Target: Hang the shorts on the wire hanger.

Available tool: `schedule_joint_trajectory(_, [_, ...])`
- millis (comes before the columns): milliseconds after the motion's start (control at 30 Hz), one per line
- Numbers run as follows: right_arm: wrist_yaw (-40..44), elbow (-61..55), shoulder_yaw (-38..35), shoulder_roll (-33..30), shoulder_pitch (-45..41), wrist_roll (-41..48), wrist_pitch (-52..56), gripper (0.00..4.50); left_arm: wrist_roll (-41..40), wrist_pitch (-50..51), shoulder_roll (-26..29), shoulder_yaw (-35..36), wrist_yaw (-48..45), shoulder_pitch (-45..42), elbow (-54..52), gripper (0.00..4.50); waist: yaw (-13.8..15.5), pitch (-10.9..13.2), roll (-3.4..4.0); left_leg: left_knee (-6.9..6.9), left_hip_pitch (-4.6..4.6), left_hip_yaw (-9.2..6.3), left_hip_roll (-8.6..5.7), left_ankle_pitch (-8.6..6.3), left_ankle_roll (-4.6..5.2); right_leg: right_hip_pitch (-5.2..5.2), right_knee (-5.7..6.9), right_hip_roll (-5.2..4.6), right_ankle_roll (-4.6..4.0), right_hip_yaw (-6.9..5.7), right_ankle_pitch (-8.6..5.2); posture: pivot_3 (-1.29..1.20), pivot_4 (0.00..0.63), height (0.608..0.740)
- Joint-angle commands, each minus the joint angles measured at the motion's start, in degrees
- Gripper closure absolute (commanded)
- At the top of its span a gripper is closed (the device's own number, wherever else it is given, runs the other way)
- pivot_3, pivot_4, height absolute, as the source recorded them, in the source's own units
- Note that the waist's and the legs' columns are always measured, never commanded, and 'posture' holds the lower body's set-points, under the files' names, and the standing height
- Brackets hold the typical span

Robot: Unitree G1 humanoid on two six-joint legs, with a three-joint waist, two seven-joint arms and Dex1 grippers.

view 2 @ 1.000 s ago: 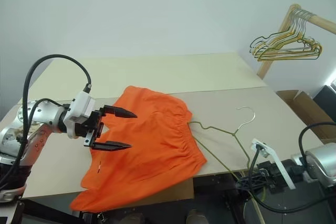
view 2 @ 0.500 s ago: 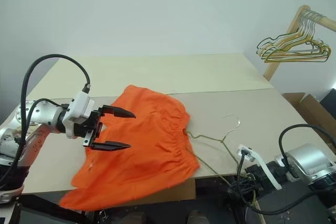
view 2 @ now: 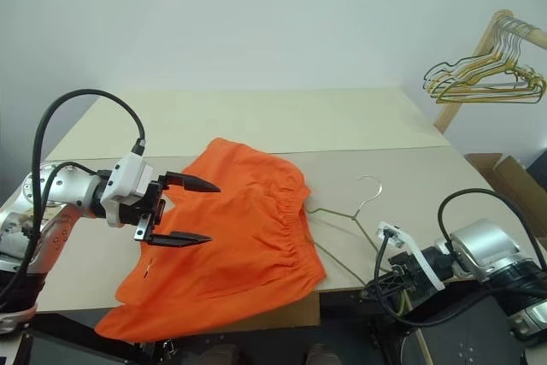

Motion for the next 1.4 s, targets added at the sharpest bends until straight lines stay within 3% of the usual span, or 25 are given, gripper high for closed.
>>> schedule_joint_trajectory(33, [-0.75,4.68,-0.14,3.11,-3.57,-1.64,-0.83,4.5,-0.2,-0.94,0.72,1.5,0.21,-0.28,-1.52,0.08,0.11,0.0,0.0,0.02,0.01,0.01,0.0,0.0,0.0,0.01,0.01,0.0,0.01,0.0,0.01,0.11,0.0,0.74])
schedule_joint_trajectory(233, [-3.23,11.13,-3.15,8.99,-7.72,-1.56,0.31,4.5,-0.06,-1.17,0.78,1.51,0.35,0.03,-1.75,0.08,0.11,0.0,0.0,0.02,-0.02,0.02,0.0,0.0,0.0,-0.03,0.03,0.02,-0.01,0.0,0.02,0.12,0.0,0.74])
schedule_joint_trajectory(433, [-2.37,4.09,-1.47,10.09,-4.96,0.17,1.32,4.5,-0.19,-0.94,0.89,1.39,0.15,-0.21,-1.77,0.08,0.72,0.0,0.0,0.02,-0.07,0.0,0.01,0.0,0.0,-0.04,0.0,0.01,0.0,-0.03,0.01,0.12,0.0,0.74])
schedule_joint_trajectory(633, [-4.95,14.11,-6.62,15.53,-9.55,0.67,2.07,4.5,-0.23,-0.8,0.97,1.34,0.1,-0.81,-1.67,0.08,0.48,0.0,0.0,0.02,-0.01,0.02,0.0,0.0,0.0,0.0,0.04,0.03,-0.01,-0.03,0.03,0.14,0.0,0.74])
schedule_joint_trajectory(933, [1.16,5.41,-0.22,11.95,-6.55,1.11,1.82,4.5,-0.29,-0.94,1.54,2.06,0.5,0.11,-2.58,0.08,1.79,0.0,0.0,0.03,-0.15,-0.01,0.0,0.0,0.0,-0.08,0.0,0.01,0.0,-0.11,0.02,0.17,0.0,0.74])
schedule_joint_trajectory(1400, [-1.46,19.48,-1.44,21.14,-15.1,0.43,5.52,4.5,-0.07,-1.18,2.01,2.73,0.7,1.25,-3.6,0.08,2.22,0.0,0.0,0.04,-0.17,0.04,0.0,0.0,0.0,-0.07,0.0,0.03,-0.01,-0.16,0.03,0.19,0.0,0.74])
